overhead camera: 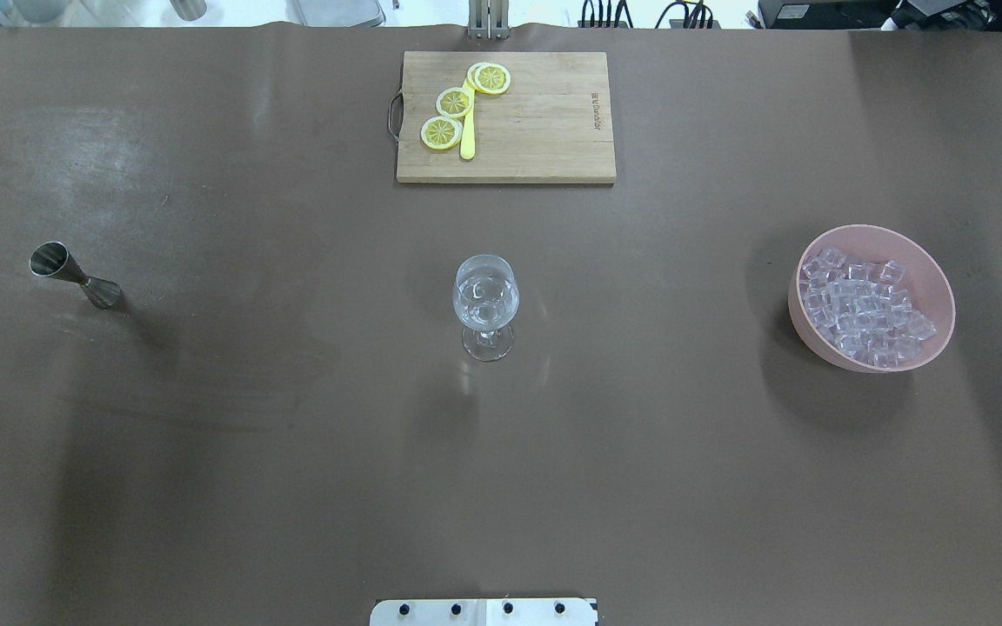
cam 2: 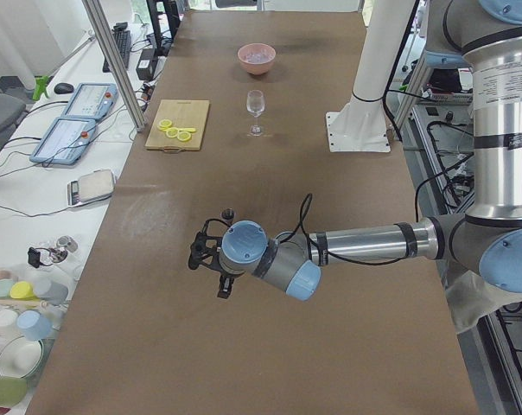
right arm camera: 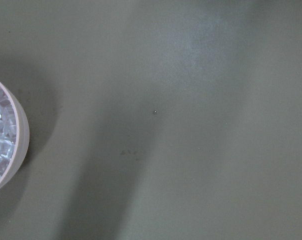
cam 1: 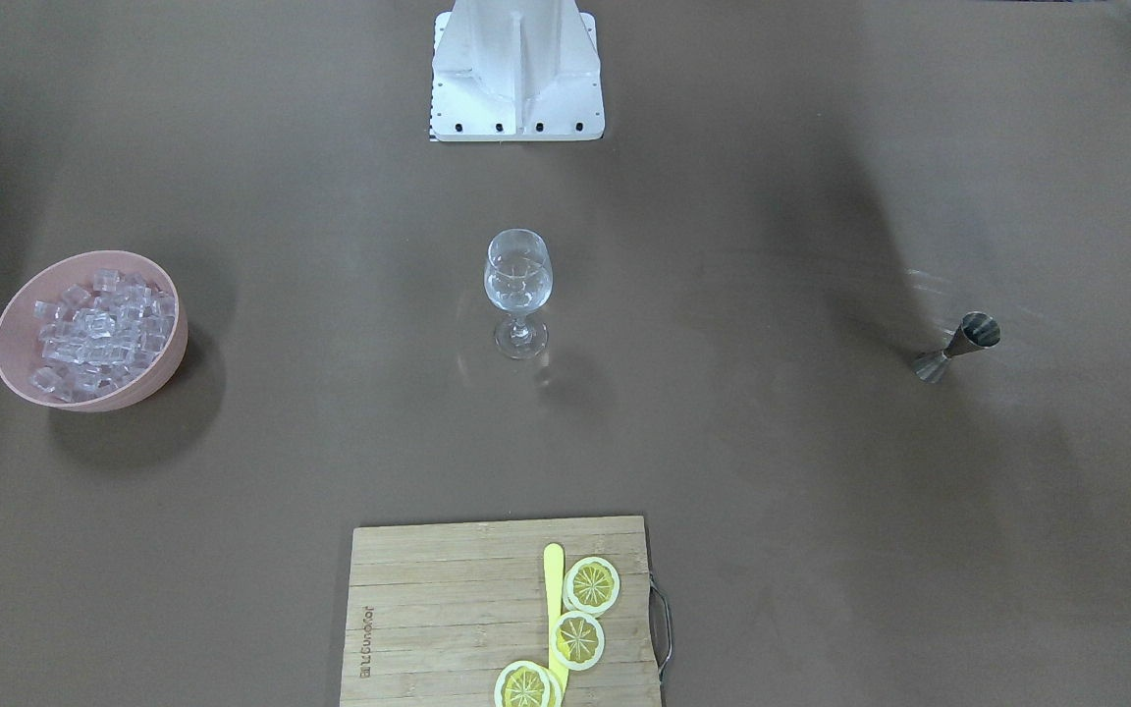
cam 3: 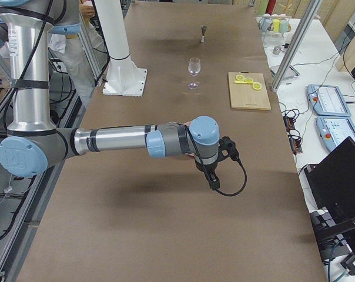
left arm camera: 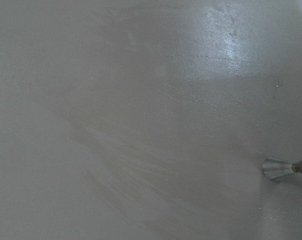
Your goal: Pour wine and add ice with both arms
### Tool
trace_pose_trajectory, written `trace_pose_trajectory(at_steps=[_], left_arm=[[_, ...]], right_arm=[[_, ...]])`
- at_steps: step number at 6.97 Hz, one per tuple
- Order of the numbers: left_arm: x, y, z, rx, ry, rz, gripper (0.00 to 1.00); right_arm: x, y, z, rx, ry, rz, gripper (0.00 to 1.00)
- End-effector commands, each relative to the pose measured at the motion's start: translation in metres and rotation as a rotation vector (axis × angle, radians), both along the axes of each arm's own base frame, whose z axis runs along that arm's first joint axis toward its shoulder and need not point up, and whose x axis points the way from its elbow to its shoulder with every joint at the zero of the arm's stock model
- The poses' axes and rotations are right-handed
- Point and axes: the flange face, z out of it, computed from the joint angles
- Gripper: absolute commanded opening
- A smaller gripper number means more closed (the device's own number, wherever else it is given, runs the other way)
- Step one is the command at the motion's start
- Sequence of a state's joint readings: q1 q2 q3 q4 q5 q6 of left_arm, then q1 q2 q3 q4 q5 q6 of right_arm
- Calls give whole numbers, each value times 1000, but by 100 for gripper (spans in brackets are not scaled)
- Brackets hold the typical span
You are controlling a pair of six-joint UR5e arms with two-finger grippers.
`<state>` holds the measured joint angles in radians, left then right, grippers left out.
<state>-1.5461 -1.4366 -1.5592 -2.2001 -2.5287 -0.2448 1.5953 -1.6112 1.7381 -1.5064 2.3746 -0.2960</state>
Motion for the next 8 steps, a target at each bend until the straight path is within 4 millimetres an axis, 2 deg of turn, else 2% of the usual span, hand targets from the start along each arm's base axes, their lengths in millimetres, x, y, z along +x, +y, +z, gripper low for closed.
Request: trace_pose_trajectory(at_steps=[1, 3, 5, 6, 7, 8], left_arm=[[0, 13, 4, 40, 0, 0, 98], [1, 20, 12, 39, 6, 10, 98], [1, 23, 9, 112, 13, 9, 98], [1, 25, 2, 179, 14, 10, 98], [1, 42, 3, 218, 28, -9, 98], [3, 39, -13, 199, 77, -76, 97]], right_arm=[[0, 2, 1, -2, 2, -1, 100], [0, 4, 7, -12, 1, -1, 100], [0, 1, 4, -5, 0, -2, 100], [0, 2, 4, -6, 2, -1, 100], [0, 4, 5, -7, 0, -2, 100], [0, 4, 3, -4, -1, -2, 100]])
